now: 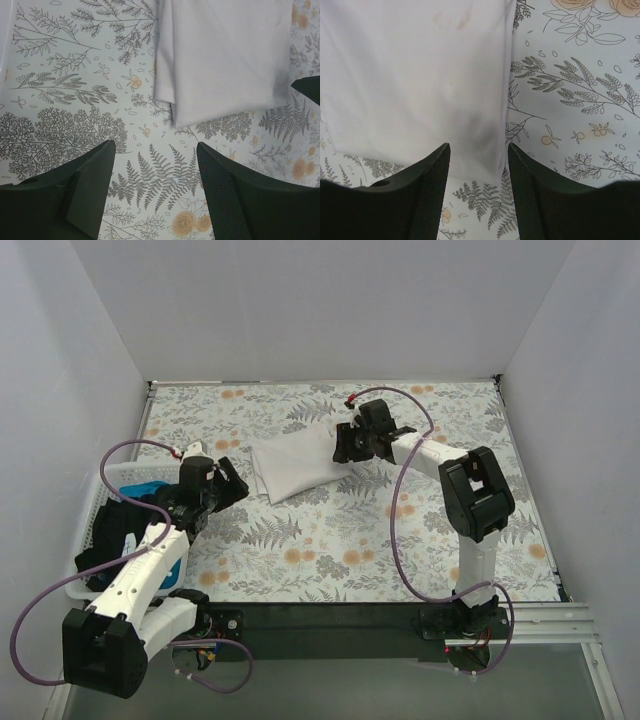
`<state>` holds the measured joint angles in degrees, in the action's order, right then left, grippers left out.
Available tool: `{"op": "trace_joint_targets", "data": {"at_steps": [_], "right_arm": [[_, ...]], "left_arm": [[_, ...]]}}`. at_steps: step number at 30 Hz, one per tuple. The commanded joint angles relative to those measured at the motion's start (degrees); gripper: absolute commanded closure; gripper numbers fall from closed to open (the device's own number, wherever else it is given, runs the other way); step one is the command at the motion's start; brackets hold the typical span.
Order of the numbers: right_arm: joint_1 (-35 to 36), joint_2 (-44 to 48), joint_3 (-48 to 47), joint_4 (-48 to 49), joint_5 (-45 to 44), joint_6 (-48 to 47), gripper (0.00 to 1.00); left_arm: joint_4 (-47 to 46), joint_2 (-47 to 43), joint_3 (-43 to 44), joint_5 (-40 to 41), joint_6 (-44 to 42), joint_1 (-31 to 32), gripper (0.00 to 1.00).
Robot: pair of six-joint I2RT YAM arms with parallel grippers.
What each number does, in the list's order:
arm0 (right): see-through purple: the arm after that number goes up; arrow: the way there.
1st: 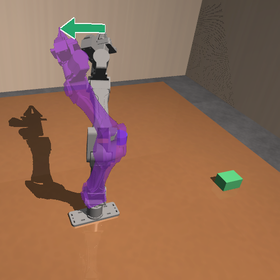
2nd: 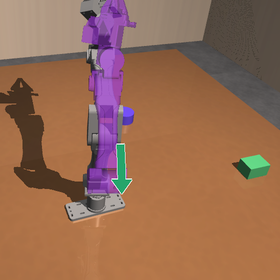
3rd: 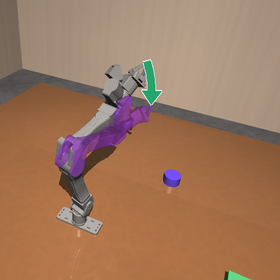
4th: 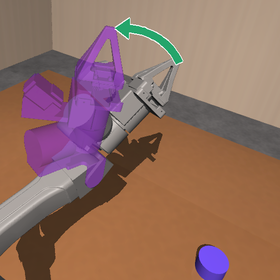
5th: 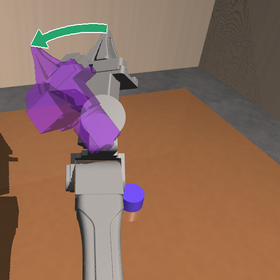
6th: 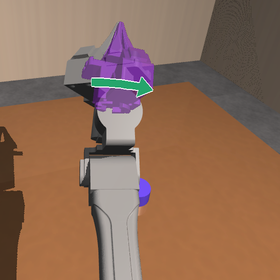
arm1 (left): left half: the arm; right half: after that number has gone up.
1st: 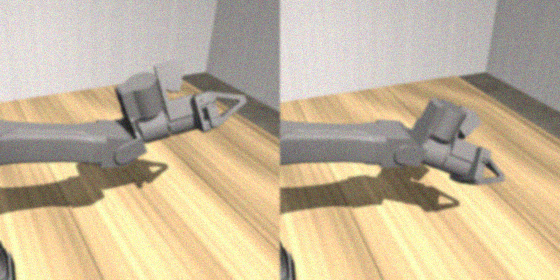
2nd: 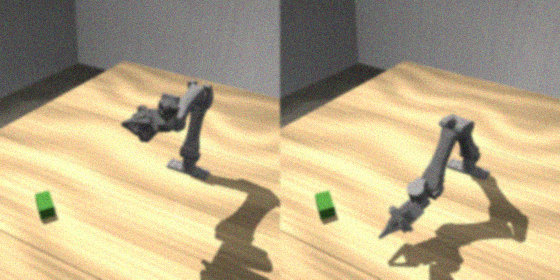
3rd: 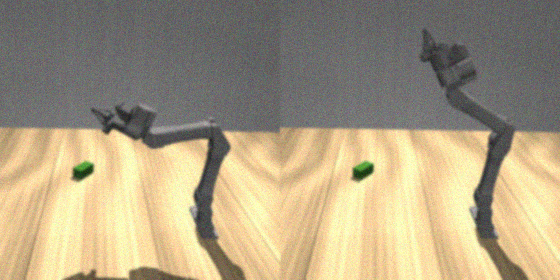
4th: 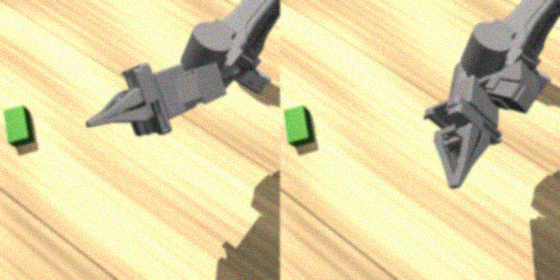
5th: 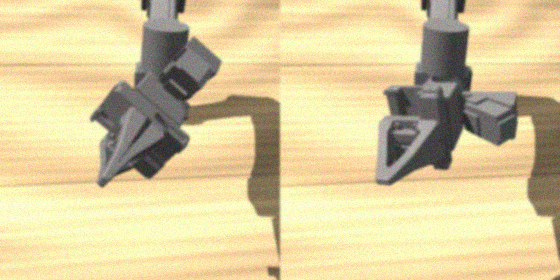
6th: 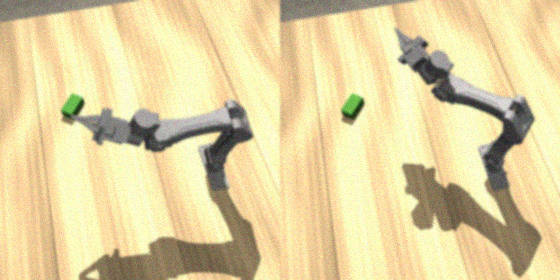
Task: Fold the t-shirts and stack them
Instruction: Neatly place the folded tshirt to the corner
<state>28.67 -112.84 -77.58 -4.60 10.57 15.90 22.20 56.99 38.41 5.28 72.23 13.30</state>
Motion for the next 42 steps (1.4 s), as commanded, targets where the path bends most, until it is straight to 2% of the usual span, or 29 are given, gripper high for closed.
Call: {"op": "trace_joint_targets", "data": {"at_steps": [1,8,12,15,16,17,19,22,25,30,32,35,42], "right_arm": [[-0.01,-2.38,-4.42,-2.78,-2.22,-1.4,0.43],[0.51,-8.1,-8.11,-4.1,-1.69,-2.19,0.44],[2.09,-10.38,-9.16,-4.71,-2.66,-4.03,0.52],[2.36,-11.44,-9.25,-5.24,-3.88,-4.39,0.63],[2.36,-11.53,-9.52,-5.42,-4.85,-5.34,0.77],[2.36,-11.53,-9.78,-5.59,-7.73,-6.05,0.86],[1.92,-11.62,-10.83,-6.29,-12.12,-8.42,0.99],[-1.23,-11.35,-12.15,-6.82,-18.2,-11.06,0.99],[-5.01,-11.53,-14.96,-8.22,-24.43,-18.6,0.99],[-13.27,-13.11,-18.47,-8.14,-40.34,-33.0,0.99],[-18.0,-13.9,-19.71,-7.35,-43.95,-34.7,0.99],[-23.45,-14.95,-22.43,-5.95,-44.67,-34.27,0.99],[-30.77,-21.19,-30.7,-3.23,-50.99,-34.44,0.99]], "left_arm": [[-1.72,-1.45,-0.71,1.13,-0.77,0.24,0.35],[-1.98,-0.48,0.08,2.63,-1.21,0.24,0.35],[-2.16,-0.04,0.17,2.19,-1.65,0.15,0.35],[-2.16,0.66,0.26,2.19,-1.74,0.24,0.36],[-2.16,0.84,0.26,2.28,-1.74,0.24,0.36],[-2.16,1.01,0.35,2.37,-1.74,0.24,0.36],[-2.16,1.02,0.26,2.46,-1.83,0.24,0.36],[-2.24,1.1,0.17,2.72,-1.91,0.24,0.36],[-2.24,1.28,-0.09,2.72,-1.91,0.24,0.36],[-2.07,2.25,0.0,3.51,-2.18,0.24,0.36],[-1.54,2.07,-0.18,4.47,-2.18,0.23,0.36],[-1.28,1.11,-0.79,5.79,-2.09,0.24,0.36],[-1.54,2.24,-0.45,5.97,-1.91,0.24,0.37]]}}
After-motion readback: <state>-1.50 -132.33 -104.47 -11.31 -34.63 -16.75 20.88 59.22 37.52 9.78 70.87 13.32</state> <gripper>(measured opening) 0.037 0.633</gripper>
